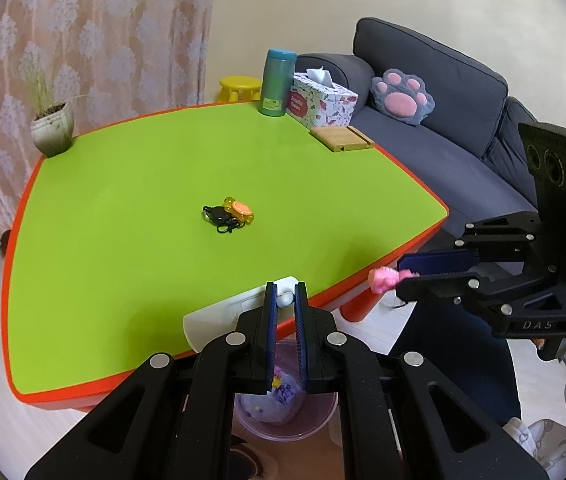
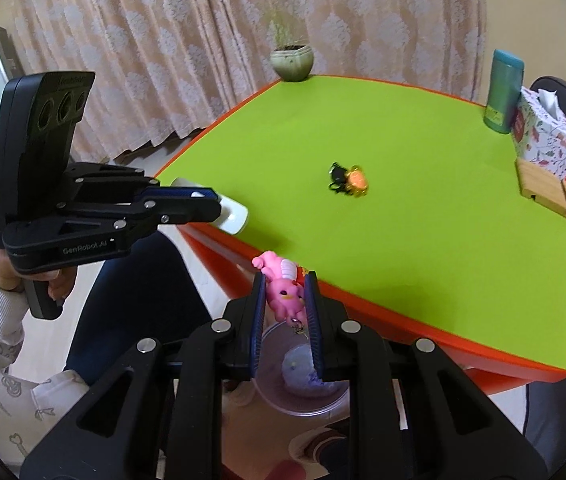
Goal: Collect trash
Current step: 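Carry the pig keychain over the bin and open the right tool while the left carries the hook, then lower the white hook strip into the bin and open the left tool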
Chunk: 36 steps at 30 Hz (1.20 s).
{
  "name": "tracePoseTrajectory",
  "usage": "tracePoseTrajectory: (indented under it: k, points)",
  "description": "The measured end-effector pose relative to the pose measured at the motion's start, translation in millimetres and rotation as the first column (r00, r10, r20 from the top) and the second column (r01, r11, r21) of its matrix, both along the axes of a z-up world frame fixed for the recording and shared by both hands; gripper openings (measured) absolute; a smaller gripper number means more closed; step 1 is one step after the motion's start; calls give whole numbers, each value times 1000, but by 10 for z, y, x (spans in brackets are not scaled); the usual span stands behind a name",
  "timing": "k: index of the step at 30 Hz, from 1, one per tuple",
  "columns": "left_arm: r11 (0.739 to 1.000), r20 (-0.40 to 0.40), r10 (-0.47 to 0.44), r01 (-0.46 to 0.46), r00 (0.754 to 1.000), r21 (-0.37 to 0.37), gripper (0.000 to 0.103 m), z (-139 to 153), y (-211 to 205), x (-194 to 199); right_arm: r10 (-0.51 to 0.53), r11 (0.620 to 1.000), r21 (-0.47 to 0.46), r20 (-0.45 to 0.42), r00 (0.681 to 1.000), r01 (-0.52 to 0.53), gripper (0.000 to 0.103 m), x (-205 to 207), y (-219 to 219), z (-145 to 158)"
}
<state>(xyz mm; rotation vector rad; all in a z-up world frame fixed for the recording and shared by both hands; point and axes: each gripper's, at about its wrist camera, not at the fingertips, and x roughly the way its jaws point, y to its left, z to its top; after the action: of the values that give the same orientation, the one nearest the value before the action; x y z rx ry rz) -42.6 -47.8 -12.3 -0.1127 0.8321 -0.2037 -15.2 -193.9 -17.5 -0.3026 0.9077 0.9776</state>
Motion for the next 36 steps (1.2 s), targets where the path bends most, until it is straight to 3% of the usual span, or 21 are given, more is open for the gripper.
tracePoseTrajectory:
  k: [7, 8, 9, 11, 13, 21, 36]
  points:
    - [1000, 0, 5, -5, 1000, -1, 8, 0, 32, -27, 20, 1000, 3, -9, 1000, -20, 22, -47, 31, -19]
    - [1000, 0, 5, -5, 1000, -1, 8, 0, 31, -28, 14, 1000, 1, -8, 1000, -14, 39, -36, 36, -24]
    - [1000, -1, 6, -6, 1000, -1, 8, -3, 35, -28, 0, 1000, 7, -4, 1000, 0, 65, -14, 26, -24]
    - [1000, -2, 8, -8, 1000, -1, 8, -6, 39, -28, -20, 999, 36, -3, 1000, 20, 80, 6, -10, -6]
    - [1000, -4, 9, -9, 1000, -3, 8, -12, 45, -39, -37, 999, 40, 3, 999, 37, 87, 20, -30, 15]
    - [1000, -18, -8, 8, 1000, -8, 8, -47, 2, -27, -68, 997, 26, 3, 998, 68, 96, 55, -53, 26]
    - [998, -34, -62, 62, 998, -11, 8, -38, -127, -32, -151, 989, -2, 14, 988, 151, 97, 70, -195, 112]
